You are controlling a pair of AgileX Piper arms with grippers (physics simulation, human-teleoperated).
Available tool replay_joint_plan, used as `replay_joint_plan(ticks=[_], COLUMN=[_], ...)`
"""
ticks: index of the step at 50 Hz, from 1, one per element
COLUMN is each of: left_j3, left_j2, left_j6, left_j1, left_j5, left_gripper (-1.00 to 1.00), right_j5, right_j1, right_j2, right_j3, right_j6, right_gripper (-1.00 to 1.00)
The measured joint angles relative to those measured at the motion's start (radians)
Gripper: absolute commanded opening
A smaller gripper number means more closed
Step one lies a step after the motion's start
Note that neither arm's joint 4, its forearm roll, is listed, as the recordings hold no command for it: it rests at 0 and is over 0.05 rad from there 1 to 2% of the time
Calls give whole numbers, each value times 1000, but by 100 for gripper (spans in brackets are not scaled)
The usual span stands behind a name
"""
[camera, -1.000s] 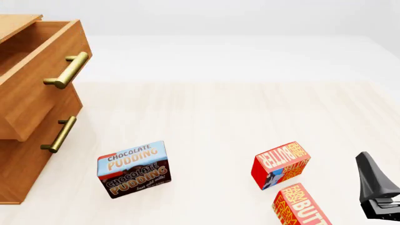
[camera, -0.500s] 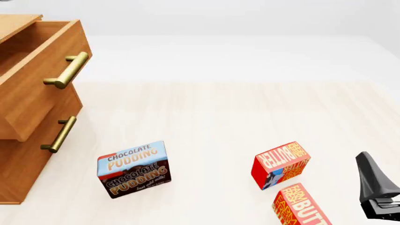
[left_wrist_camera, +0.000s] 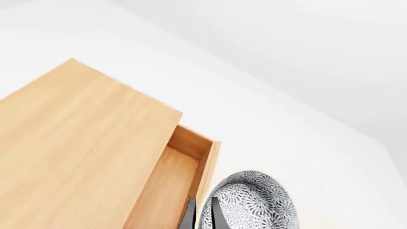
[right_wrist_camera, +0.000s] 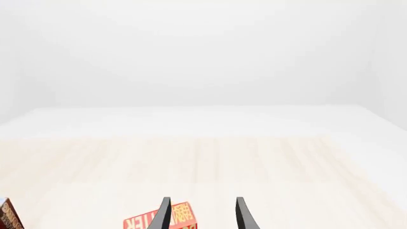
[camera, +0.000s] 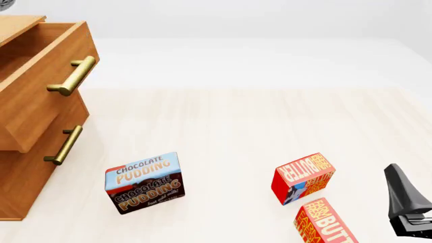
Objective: Put the bowl in the top drawer of the cabinet.
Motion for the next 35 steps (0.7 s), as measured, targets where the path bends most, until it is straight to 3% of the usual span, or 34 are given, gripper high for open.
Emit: replay_joint_plan(ticks=[22, 35], left_j3=[25, 9], left_j2=[-4, 20], left_j6=[-104, -125], left_j1=[43, 111], left_j5=[20, 20], left_gripper=[-100, -100], right_j5=[-4, -6], right_j1=[2, 2], right_j2=[0, 0], right_j3=[0, 0], right_j6=[1, 2], right_gripper=[100, 100])
